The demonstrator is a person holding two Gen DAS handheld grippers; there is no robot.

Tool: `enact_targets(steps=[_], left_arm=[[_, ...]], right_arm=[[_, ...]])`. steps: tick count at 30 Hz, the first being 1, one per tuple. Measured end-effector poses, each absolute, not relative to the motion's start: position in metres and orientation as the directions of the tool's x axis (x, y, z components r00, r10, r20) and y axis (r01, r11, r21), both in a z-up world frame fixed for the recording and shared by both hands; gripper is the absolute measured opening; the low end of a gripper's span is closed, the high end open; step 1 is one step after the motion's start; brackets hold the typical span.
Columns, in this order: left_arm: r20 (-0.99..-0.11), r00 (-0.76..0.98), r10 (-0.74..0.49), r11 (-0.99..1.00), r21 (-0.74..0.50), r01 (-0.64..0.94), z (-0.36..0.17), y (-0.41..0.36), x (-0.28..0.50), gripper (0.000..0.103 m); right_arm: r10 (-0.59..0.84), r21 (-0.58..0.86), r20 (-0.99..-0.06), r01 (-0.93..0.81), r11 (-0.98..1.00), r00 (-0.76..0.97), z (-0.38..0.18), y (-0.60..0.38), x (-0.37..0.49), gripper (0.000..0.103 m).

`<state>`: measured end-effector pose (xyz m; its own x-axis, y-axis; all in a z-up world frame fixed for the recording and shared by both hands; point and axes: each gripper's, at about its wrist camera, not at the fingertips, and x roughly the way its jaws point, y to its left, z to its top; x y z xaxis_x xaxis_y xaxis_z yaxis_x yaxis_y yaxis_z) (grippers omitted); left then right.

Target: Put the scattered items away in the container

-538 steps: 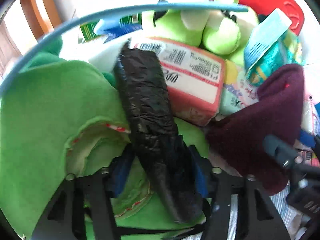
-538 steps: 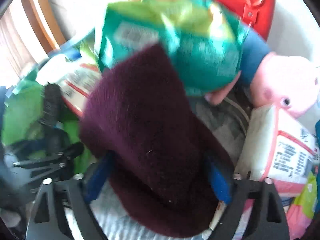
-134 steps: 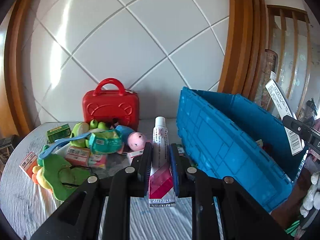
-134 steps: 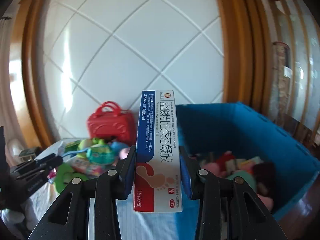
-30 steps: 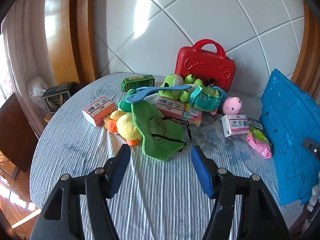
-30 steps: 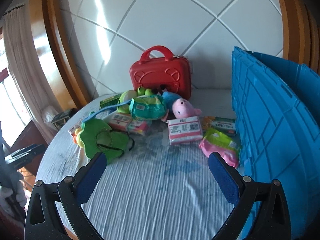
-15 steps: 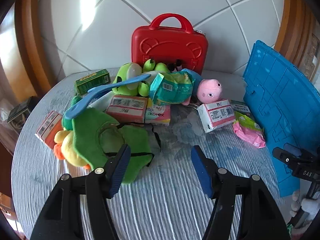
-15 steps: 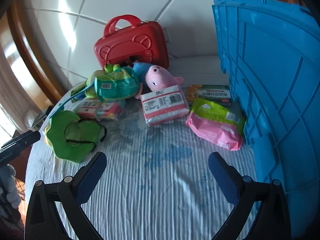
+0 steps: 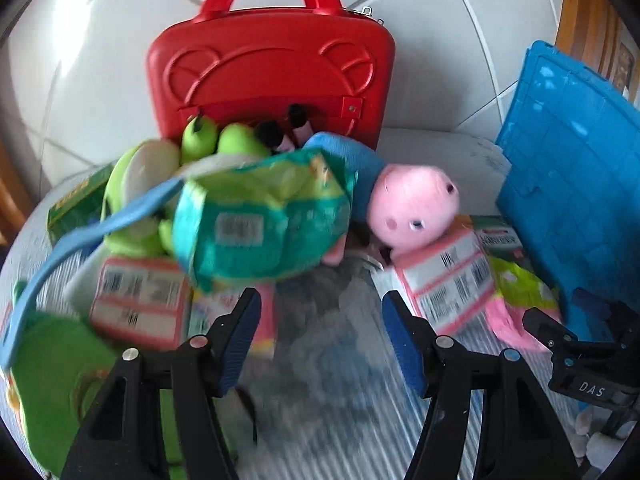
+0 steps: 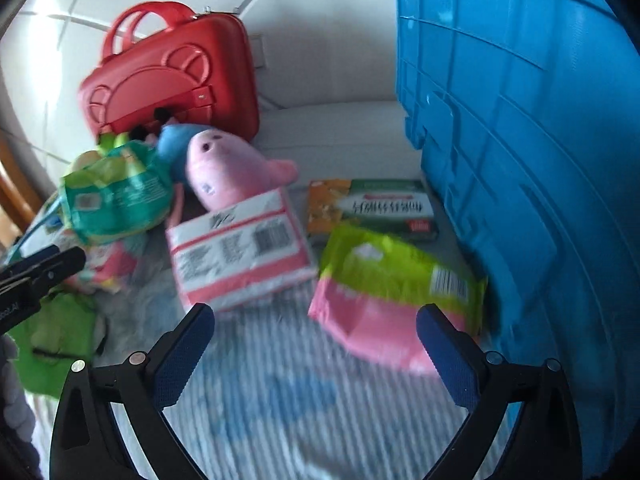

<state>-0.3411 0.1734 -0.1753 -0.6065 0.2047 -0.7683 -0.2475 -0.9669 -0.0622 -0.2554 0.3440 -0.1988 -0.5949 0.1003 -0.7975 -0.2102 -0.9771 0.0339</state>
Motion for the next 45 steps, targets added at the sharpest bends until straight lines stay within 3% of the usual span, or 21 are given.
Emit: enact_targets(steps=[6,11,16,20,24,29,33,36,39,42,45], left_arm=[[-0.788,-0.577,0.214,-0.959,-0.059,-0.276,-0.208,0.208,-0.395,0.062],[-0.806,-0.555,0.208,-0.944,-0.018,-0.328,-0.229,0.226,-0.385,0.064],[-0.836,-0.492,0.241,-0.950,-0.099,-0.297,-0.232,0.193,-0.367,0.064],[-0.849,-0.504,0.161,-0.960,-0.017,-0.278,-0.224,0.167,-0.338,0.064],[-0.830,-0.533,0.168,-0.965,-0.028,-0.261,-0.201,0.148,-0.316,0.064],[-0.804,-0.524,0.282,-0.912,-0.055,-0.407,-0.192,0.174,-0.304,0.069],[-0.861,-0.426,0.277,-0.881,-0.052,-0.470,-0.224,0.207,-0.312,0.069],[-0.854,-0.463,0.238,-0.877,0.016,-0.481,-0.235,0.214,-0.309,0.087],[-0.860,-0.437,0.262,-0.902,-0.057,-0.428,-0.247,0.207,-0.324,0.103],[-0.849,-0.424,0.317,-0.919,-0.164,-0.358,-0.253,0.195,-0.337,0.102],[-0.823,-0.436,0.363,-0.914,-0.224,-0.338,-0.249,0.192,-0.339,0.079]], right_arm=[[0.224,-0.067,-0.795,-0.285,-0.956,-0.564,-0.220,0.358,-0.307,0.103],[0.275,-0.129,-0.803,-0.296,-0.946,-0.529,-0.244,0.359,-0.319,0.103],[0.090,0.057,-0.835,-0.248,-0.967,-0.543,-0.254,0.373,-0.318,0.103],[-0.054,0.161,-0.841,-0.152,-0.975,-0.538,-0.259,0.355,-0.313,0.103],[-0.118,0.188,-0.834,-0.077,-0.979,-0.539,-0.254,0.332,-0.297,0.103],[0.013,0.103,-0.814,-0.166,-0.981,-0.581,-0.237,0.344,-0.255,0.103],[0.128,0.038,-0.827,-0.281,-0.959,-0.548,-0.242,0.369,-0.248,0.103],[0.169,0.020,-0.838,-0.337,-0.941,-0.520,-0.253,0.383,-0.245,0.103],[0.186,-0.008,-0.844,-0.335,-0.942,-0.504,-0.260,0.379,-0.241,0.103],[0.181,-0.039,-0.855,-0.288,-0.957,-0.485,-0.268,0.368,-0.247,0.103],[0.173,-0.053,-0.859,-0.253,-0.966,-0.481,-0.275,0.363,-0.247,0.101]])
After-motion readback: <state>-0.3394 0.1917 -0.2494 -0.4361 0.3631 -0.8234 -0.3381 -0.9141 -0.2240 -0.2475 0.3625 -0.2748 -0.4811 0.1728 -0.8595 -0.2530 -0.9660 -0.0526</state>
